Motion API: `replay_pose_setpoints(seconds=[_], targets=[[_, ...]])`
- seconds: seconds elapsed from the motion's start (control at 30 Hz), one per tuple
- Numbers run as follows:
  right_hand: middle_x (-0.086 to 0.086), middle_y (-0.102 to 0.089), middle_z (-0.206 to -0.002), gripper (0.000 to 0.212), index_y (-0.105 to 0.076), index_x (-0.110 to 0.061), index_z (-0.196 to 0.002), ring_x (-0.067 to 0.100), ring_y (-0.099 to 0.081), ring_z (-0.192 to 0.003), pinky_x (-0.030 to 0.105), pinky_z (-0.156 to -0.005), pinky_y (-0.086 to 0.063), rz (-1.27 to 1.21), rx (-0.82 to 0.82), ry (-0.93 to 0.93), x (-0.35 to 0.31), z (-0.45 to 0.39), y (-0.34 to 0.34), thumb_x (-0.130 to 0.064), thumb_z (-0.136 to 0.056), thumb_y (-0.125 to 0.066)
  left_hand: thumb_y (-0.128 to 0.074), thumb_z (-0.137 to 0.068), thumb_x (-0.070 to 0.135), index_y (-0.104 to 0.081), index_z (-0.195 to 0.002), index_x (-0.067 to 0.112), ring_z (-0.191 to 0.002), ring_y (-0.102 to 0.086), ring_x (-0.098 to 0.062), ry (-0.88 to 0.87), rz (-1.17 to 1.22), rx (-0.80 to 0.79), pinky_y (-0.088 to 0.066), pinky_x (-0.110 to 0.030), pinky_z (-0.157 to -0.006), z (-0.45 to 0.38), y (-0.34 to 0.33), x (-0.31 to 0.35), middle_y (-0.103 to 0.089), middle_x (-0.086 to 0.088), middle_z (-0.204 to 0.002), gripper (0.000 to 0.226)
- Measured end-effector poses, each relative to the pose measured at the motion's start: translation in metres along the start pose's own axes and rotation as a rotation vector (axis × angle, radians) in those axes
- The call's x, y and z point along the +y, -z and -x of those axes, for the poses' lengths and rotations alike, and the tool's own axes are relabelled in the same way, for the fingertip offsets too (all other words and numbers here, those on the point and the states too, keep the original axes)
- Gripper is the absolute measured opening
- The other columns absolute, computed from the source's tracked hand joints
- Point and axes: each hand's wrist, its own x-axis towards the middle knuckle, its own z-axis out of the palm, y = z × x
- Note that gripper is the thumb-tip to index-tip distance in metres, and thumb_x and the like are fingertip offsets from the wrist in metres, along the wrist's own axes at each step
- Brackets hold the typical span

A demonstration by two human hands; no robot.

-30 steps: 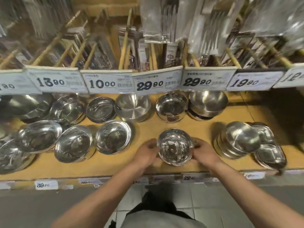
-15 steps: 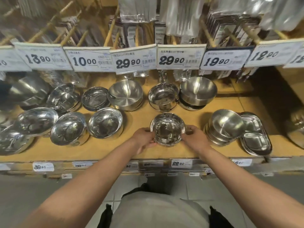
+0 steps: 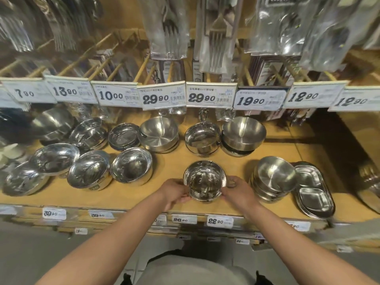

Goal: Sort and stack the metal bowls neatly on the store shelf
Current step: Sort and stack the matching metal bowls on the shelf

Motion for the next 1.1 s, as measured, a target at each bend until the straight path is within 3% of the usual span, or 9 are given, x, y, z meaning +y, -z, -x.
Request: replay_pose_setpoints(seconds=[0.13, 0.23, 0.37, 0.47, 0.63, 0.87, 0.93, 1.0, 1.1], targets=[[0.001, -0.073, -0.099, 0.016, -0.062, -0.026, -0.095, 0.018, -0.07, -0.086, 0.031, -0.077, -0.058, 0.058, 0.048, 0.024, 0.001, 0.002, 0.0, -0.017, -0.086, -0.072, -0.064, -0.094, -0.001, -0.06, -0.127, -0.002, -0.097, -0.07, -0.024, -0.011, -0.015, 0.041, -0.062, -0.021, -0.063, 0.011, 0.005, 0.003, -0.072, -0.021, -0.115, 0.032], [0.003, -0.071, -0.1, 0.02, -0.064, -0.016, -0.11, 0.013, -0.064, -0.083, 0.022, -0.06, -0.046, 0.137, 0.114, 0.078, -0.005, 0.007, 0.002, -0.021, -0.09, -0.065, -0.063, -0.097, 0.005, -0.066, -0.115, 0.008, -0.097, -0.071, -0.023, -0.052, -0.023, 0.087, -0.061, -0.02, -0.062, 0.024, 0.019, 0.009, -0.071, -0.012, -0.118, 0.019], [0.007, -0.068, -0.097, 0.02, -0.062, -0.008, -0.112, 0.027, -0.063, -0.093, 0.033, -0.078, -0.043, 0.184, 0.243, 0.253, -0.026, 0.015, -0.006, -0.017, -0.094, -0.064, -0.068, -0.094, 0.009, -0.067, -0.1, 0.012, -0.089, -0.074, -0.016, -0.165, 0.005, 0.18, -0.062, -0.026, -0.071, 0.045, 0.056, 0.008, -0.076, -0.003, -0.1, 0.007], [-0.004, -0.064, -0.097, 0.031, -0.061, -0.009, -0.126, 0.013, -0.058, -0.089, 0.016, -0.076, -0.039, 0.208, 0.175, 0.362, -0.044, 0.021, -0.022, -0.017, -0.096, -0.062, -0.063, -0.096, 0.007, -0.067, -0.1, 0.013, -0.063, -0.07, 0.001, -0.243, 0.01, 0.249, -0.054, -0.016, -0.055, 0.061, 0.088, 0.0, -0.074, 0.01, -0.072, 0.008], [-0.003, -0.062, -0.109, 0.028, -0.062, -0.016, -0.126, 0.01, -0.054, -0.094, 0.01, -0.068, -0.039, 0.154, 0.005, 0.326, -0.068, 0.02, -0.069, -0.021, -0.098, -0.057, -0.058, -0.099, 0.007, -0.066, -0.108, 0.011, -0.082, -0.064, -0.012, -0.251, 0.08, 0.401, -0.055, -0.022, -0.063, 0.082, 0.139, -0.021, -0.067, 0.001, -0.092, 0.013], [0.0, -0.063, -0.125, 0.034, -0.058, -0.019, -0.133, 0.015, -0.055, -0.11, 0.028, -0.089, -0.041, 0.26, -0.182, 0.318, -0.096, 0.015, -0.144, -0.026, -0.1, -0.055, -0.055, -0.102, 0.011, -0.066, -0.109, 0.005, -0.08, -0.064, -0.016, -0.251, 0.181, 0.537, -0.057, -0.023, -0.065, 0.107, 0.209, -0.053, -0.066, -0.006, -0.091, 0.014], [-0.003, -0.066, -0.12, 0.032, -0.062, -0.019, -0.129, 0.01, -0.058, -0.102, 0.018, -0.084, -0.044, 0.3, -0.187, 0.346, -0.105, 0.012, -0.171, -0.026, -0.098, -0.056, -0.055, -0.101, 0.008, -0.067, -0.105, 0.008, -0.076, -0.066, -0.012, -0.241, 0.216, 0.557, -0.056, -0.021, -0.064, 0.112, 0.233, -0.061, -0.069, -0.002, -0.087, 0.012], [-0.007, -0.063, -0.112, 0.03, -0.063, -0.018, -0.126, -0.006, -0.053, -0.087, -0.002, -0.066, -0.037, 0.29, -0.202, 0.362, -0.114, 0.009, -0.198, -0.023, -0.097, -0.057, -0.054, -0.1, 0.005, -0.067, -0.098, 0.013, -0.065, -0.068, -0.004, -0.228, 0.244, 0.575, -0.056, -0.02, -0.061, 0.117, 0.257, -0.067, -0.071, 0.006, -0.073, 0.015], [-0.003, -0.066, -0.114, 0.028, -0.063, -0.019, -0.124, -0.001, -0.059, -0.09, 0.002, -0.074, -0.045, 0.241, -0.249, 0.331, -0.129, 0.011, -0.236, -0.021, -0.097, -0.057, -0.054, -0.099, 0.003, -0.067, -0.098, 0.012, -0.065, -0.066, -0.005, -0.204, 0.282, 0.596, -0.057, -0.018, -0.059, 0.123, 0.293, -0.073, -0.068, 0.002, -0.075, 0.015]])
